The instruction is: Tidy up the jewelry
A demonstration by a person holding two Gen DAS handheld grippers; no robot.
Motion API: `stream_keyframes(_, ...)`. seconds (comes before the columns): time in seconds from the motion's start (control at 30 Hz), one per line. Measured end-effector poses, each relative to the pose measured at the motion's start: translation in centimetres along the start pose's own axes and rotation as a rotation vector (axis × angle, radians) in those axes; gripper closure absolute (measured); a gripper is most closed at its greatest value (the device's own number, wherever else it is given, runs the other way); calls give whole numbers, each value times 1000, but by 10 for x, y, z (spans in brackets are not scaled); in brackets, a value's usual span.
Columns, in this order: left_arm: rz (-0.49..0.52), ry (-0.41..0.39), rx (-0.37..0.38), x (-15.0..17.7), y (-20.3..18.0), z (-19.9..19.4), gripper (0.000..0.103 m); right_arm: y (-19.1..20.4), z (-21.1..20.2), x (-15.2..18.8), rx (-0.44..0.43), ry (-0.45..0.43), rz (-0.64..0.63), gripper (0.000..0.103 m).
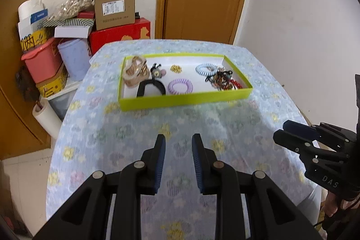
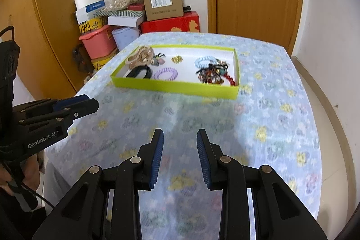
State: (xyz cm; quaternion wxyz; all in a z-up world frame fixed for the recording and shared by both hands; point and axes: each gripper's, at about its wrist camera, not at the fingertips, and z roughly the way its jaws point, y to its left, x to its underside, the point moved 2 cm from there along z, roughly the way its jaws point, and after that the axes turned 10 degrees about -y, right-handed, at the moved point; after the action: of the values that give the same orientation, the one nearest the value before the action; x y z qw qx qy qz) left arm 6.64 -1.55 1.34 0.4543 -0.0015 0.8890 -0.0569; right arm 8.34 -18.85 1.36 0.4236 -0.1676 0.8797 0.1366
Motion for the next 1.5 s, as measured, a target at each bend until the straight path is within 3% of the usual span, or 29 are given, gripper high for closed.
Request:
stream_keyframes(0.5, -18, 29, -12, 23, 2, -5, 78, 1, -7, 18, 37, 25, -24, 71)
stream_keyframes(1.5, -7, 51, -12, 27, 2, 5, 78, 0, 4, 20, 38, 51, -21, 71)
